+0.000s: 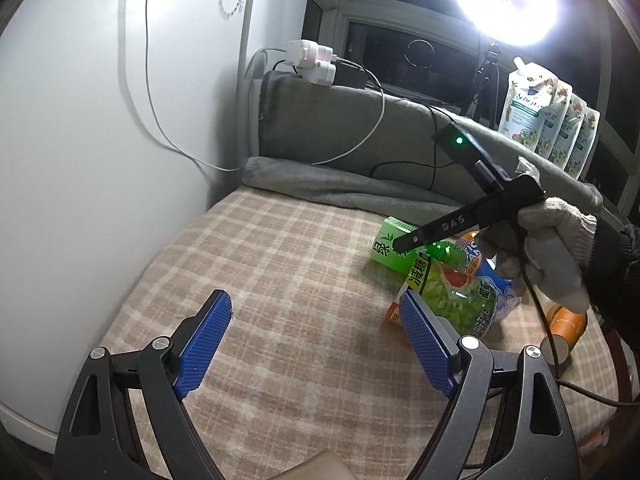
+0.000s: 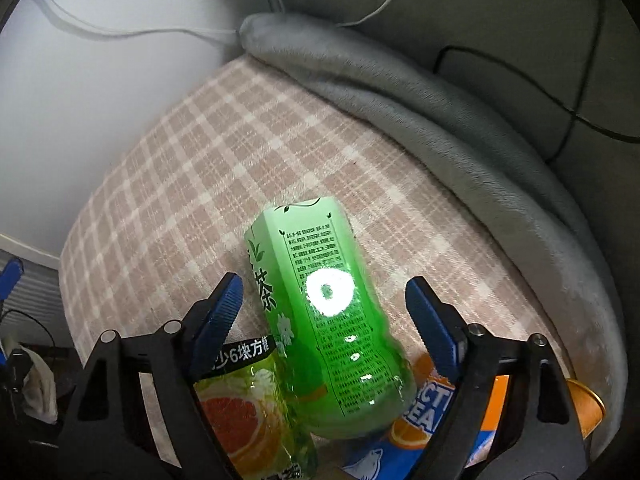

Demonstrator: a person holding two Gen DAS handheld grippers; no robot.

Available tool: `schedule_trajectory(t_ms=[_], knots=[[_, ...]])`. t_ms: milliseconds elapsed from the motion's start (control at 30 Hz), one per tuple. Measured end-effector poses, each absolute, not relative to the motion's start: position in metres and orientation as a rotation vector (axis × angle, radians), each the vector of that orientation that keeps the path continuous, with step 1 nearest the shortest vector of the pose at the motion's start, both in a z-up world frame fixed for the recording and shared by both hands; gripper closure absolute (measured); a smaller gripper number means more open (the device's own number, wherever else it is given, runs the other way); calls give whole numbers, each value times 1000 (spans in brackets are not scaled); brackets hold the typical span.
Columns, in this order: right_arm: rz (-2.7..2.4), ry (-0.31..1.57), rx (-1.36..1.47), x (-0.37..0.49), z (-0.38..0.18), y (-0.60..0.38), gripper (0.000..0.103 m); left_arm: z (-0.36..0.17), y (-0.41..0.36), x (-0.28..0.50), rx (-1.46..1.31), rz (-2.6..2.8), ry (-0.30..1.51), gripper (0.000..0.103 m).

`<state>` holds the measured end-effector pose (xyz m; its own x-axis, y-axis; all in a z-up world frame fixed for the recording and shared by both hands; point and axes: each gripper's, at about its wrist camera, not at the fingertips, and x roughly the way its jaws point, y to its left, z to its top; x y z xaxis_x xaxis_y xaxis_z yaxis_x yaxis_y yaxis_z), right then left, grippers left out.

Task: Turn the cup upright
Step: 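Lift the green tea bottle with the right gripper and lay it down near the left gripper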

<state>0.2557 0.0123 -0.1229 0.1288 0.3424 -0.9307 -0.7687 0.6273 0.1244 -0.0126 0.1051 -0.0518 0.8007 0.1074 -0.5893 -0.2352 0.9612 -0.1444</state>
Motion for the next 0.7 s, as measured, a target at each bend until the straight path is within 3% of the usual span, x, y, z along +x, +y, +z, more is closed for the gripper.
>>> schedule_trajectory(t_ms=[133,700], knots=[[856,1205,-428,257,-129,16,32,-52,105,-12,-215,187,616,17],[798,971,-334,243,-75,-19,42,-47,104,-18,-209,184,595,17]])
